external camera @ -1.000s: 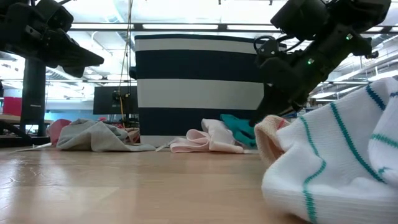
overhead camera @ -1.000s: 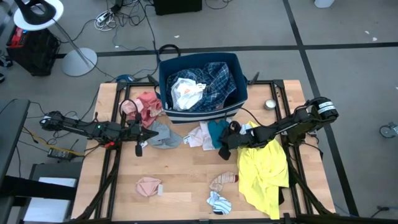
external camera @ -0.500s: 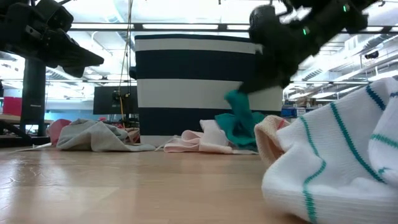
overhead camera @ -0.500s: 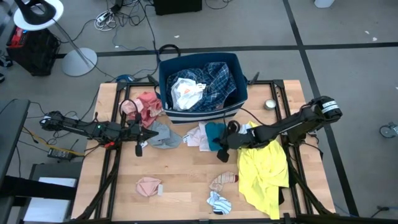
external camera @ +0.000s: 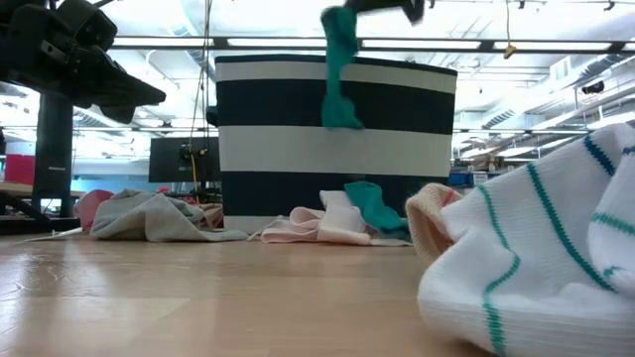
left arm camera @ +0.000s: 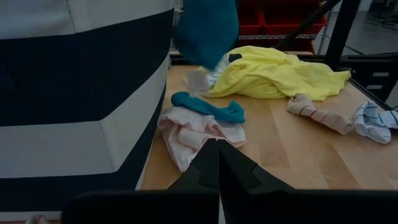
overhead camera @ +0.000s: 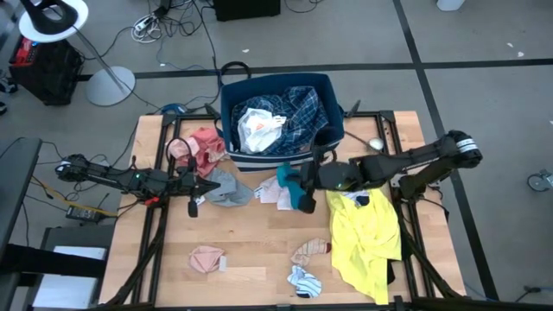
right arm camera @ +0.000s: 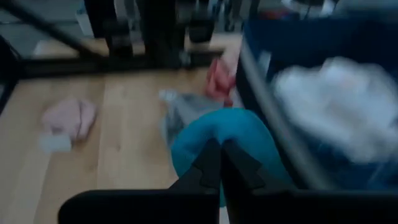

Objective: Sort clothes
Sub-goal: Put the right blue sock into the blue bin, then put the top white striped sock into the blue bin

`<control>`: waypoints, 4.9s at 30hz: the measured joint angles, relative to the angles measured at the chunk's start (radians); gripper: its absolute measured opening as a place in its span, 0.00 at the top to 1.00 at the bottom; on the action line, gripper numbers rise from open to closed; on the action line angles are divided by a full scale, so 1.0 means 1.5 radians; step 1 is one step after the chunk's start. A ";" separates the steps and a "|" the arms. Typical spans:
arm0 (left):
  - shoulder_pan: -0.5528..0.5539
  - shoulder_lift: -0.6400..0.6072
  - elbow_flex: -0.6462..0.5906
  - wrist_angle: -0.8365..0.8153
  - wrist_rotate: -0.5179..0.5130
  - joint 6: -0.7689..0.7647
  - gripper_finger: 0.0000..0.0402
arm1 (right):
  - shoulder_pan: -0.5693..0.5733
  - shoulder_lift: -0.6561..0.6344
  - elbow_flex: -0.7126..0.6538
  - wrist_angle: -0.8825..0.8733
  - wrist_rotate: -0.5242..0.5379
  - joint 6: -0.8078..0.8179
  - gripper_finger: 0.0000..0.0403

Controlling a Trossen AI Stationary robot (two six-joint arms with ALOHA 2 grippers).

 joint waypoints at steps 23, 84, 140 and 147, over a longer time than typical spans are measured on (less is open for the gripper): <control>0.000 0.000 0.000 0.001 0.000 0.000 1.00 | -0.212 0.000 0.223 -0.010 0.017 -0.207 0.98; 0.000 0.000 0.000 0.034 0.003 0.060 1.00 | 0.337 -0.159 -0.257 -0.666 -0.015 1.095 0.70; 0.001 0.000 -0.001 0.044 0.000 0.105 1.00 | -0.071 -0.154 0.140 -0.230 0.185 0.072 1.00; 0.001 0.000 -0.001 0.045 0.000 0.114 1.00 | -0.198 -0.120 0.140 -0.046 0.063 -0.053 1.00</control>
